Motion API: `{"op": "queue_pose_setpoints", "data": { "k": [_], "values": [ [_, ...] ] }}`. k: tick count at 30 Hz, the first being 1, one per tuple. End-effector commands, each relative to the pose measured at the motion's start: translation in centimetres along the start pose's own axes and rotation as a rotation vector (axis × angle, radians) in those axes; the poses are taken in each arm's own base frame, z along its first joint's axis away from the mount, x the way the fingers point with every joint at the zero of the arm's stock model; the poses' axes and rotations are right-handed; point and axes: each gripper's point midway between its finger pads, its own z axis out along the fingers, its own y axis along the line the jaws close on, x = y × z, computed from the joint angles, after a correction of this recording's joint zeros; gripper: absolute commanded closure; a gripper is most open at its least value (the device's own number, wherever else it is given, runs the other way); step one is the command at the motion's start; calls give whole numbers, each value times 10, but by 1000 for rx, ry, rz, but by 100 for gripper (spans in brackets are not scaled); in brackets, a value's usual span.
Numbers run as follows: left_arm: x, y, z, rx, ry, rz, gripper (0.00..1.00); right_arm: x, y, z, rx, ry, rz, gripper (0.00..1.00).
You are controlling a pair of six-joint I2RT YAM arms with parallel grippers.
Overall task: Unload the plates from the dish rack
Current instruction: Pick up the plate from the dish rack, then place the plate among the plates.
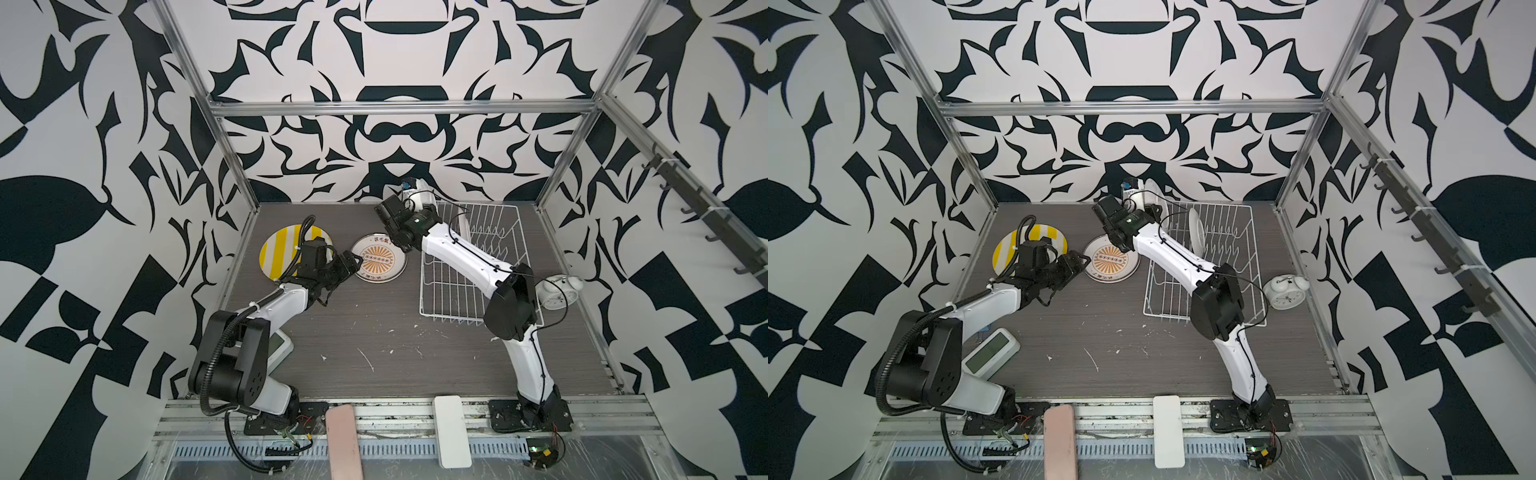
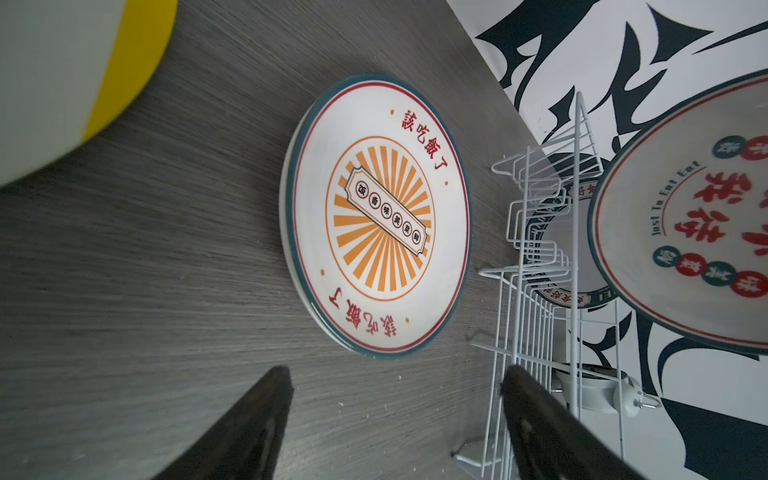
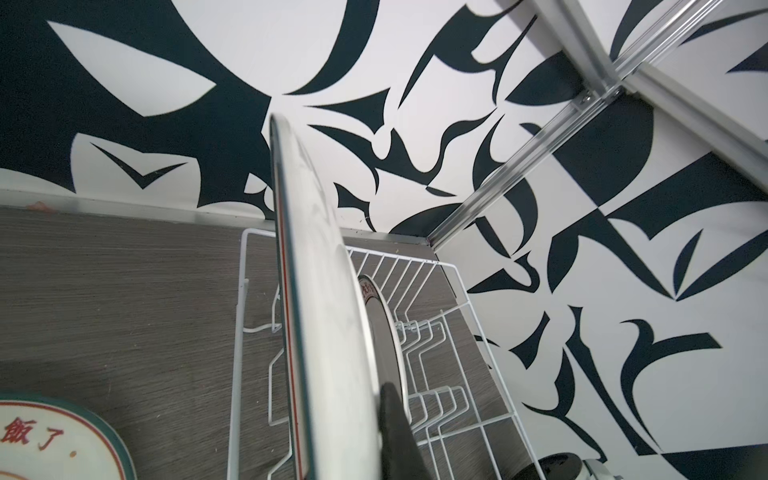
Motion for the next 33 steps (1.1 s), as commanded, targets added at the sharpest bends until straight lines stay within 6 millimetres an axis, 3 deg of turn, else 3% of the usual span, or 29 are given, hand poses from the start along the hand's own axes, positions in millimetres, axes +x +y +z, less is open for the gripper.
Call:
{"op": "queue_pose_setpoints", "data": {
  "k": [1, 8, 15, 23, 33],
  "values": [
    [6, -2, -8, 12, 5, 1, 16, -37, -37, -24, 84, -105, 78, 100],
    [7, -11, -20, 37, -14, 8, 16, -42, -48, -44, 80, -155, 69, 100],
    [14, -21, -33, 64, -14, 18, 16, -31, -56, -55, -27, -159, 95, 100],
    [17, -35, -66, 102, -63, 40, 16, -11, -84, -83, -322, -182, 375, 100],
    [38, -74, -59, 274, -42, 23, 16, 22, -106, -121, -649, -160, 592, 100]
  ]
}}
